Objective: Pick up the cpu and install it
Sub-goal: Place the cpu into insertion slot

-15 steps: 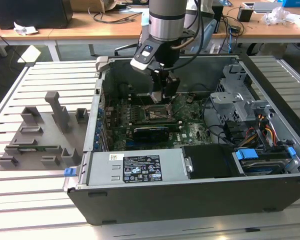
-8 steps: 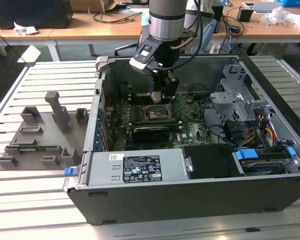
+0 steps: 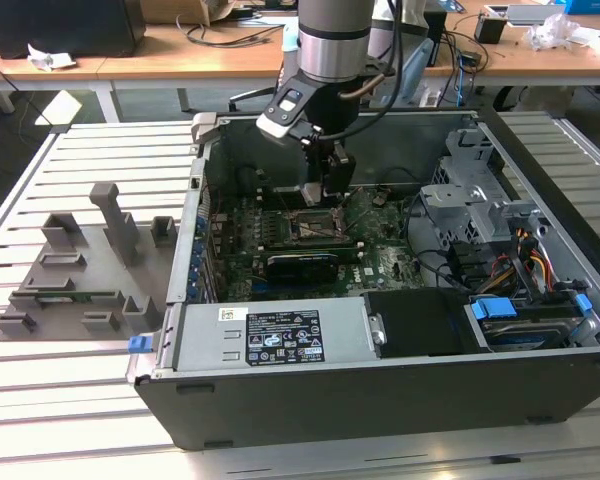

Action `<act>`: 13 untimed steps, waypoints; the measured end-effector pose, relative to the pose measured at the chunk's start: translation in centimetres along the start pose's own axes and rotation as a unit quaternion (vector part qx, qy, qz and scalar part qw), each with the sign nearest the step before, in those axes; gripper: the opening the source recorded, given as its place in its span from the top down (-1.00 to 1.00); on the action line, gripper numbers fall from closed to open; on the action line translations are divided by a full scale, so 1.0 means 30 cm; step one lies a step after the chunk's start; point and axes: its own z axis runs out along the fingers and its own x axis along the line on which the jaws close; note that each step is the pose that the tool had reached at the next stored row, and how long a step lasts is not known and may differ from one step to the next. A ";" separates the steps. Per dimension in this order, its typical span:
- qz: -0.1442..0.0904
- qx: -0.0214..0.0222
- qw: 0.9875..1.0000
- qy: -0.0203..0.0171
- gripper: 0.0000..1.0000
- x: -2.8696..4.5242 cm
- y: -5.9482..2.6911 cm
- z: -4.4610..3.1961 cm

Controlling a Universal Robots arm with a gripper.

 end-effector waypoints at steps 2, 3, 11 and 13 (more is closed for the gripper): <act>0.004 0.000 1.000 0.000 -0.09 0.000 0.000 0.000; 0.006 0.000 1.000 0.000 -0.09 0.000 0.000 0.000; 0.030 0.000 1.000 0.001 -0.09 0.000 0.000 0.000; 0.036 0.000 0.999 0.001 -0.09 0.000 0.000 0.000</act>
